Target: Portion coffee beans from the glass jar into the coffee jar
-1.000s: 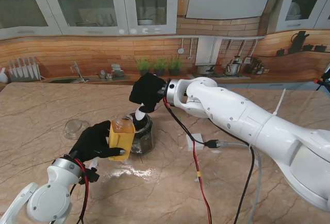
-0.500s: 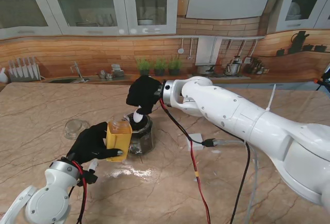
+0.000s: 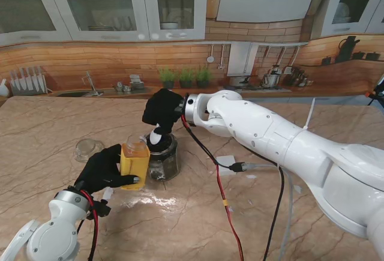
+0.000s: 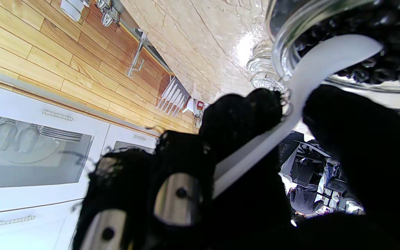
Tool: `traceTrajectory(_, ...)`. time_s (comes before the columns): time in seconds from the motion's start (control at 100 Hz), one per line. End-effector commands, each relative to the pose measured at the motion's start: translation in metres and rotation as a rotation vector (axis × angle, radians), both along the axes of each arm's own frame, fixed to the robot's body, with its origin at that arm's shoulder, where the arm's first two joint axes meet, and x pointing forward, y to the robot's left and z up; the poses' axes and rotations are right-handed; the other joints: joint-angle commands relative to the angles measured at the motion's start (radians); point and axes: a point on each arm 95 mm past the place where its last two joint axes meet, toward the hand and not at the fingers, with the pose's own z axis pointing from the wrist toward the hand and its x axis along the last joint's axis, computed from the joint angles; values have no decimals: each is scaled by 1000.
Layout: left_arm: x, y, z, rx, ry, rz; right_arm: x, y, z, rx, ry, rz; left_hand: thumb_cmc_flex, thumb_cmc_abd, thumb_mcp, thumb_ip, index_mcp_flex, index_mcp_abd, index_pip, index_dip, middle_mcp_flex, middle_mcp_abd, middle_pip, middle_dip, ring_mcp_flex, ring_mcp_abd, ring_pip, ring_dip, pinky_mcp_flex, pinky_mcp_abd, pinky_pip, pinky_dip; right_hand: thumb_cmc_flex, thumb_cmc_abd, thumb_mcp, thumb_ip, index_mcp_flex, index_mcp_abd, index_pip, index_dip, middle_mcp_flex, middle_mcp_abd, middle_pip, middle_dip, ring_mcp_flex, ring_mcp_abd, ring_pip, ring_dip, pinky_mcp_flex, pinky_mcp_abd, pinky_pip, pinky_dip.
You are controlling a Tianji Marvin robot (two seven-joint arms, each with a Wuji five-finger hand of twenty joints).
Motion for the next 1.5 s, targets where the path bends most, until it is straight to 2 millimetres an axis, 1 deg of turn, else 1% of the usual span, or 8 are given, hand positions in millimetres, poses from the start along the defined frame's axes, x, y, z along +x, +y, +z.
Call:
traceTrajectory(0.0,-3,0,-3,-5,12,0,-2,2,-2,-9,0,17,159,138,437,216,152,-180,221,70,164,-89,139,49,-4,48,-5,-1,15,-43,113,13,65,-10,44,79,34,3,29,34,74,45,33,11,9,-104,81,33,44,-301,273,23)
traceTrajectory(0.39,-8,-1,-5,-14,15,-7,2,-6,9,-56,-62,88,159,139,436,219,148,-192,215,70,163,-91,138,47,-4,49,-6,-1,15,-43,113,13,58,-8,49,80,27,-2,32,36,71,39,33,10,9,-111,78,32,44,-303,270,21)
traceTrajectory(0.72,-11,1,-8,-13,17,-8,4,-2,-1,-74,-40,103,160,140,433,224,150,-211,225,75,166,-97,142,48,-4,49,-4,0,14,-38,113,13,55,-7,51,79,25,-6,34,36,71,36,34,10,10,-114,77,31,44,-308,268,20)
traceTrajectory(0.76,-11,1,-8,-13,16,-7,5,-2,-2,-75,-36,102,161,142,431,224,139,-171,215,71,163,-93,141,48,-4,49,-4,0,15,-38,113,13,54,-6,50,79,25,-8,34,36,71,36,35,10,10,-115,77,32,44,-308,268,21)
traceTrajectory(0.8,-11,2,-8,-14,16,-6,5,-1,-3,-69,-25,97,161,142,431,226,136,-213,216,75,163,-96,140,47,-4,50,-4,-1,15,-37,113,13,54,-6,50,79,25,-9,35,35,72,36,35,10,10,-115,77,32,44,-308,268,21)
traceTrajectory(0.82,-11,2,-8,-14,16,-6,4,0,-4,-65,-17,92,162,141,430,226,144,-192,221,77,164,-91,141,48,-4,50,-4,-1,15,-37,113,13,54,-5,49,78,26,-8,34,35,72,36,35,10,10,-115,77,32,44,-308,268,21)
traceTrajectory(1.08,-10,3,-8,-13,12,1,3,-2,-13,-26,93,12,163,139,433,228,152,-178,217,70,164,-89,140,48,-4,50,-5,-1,15,-39,113,13,57,-1,44,75,34,-7,33,32,76,38,34,8,9,-107,82,34,43,-302,272,23)
traceTrajectory(1.49,-9,4,-10,-8,13,9,1,-3,-25,-5,153,-13,162,137,434,230,154,-193,217,70,166,-93,140,47,-4,50,-2,-1,15,-40,114,14,58,0,42,75,37,-8,32,33,78,40,33,9,9,-103,84,35,43,-296,274,24)
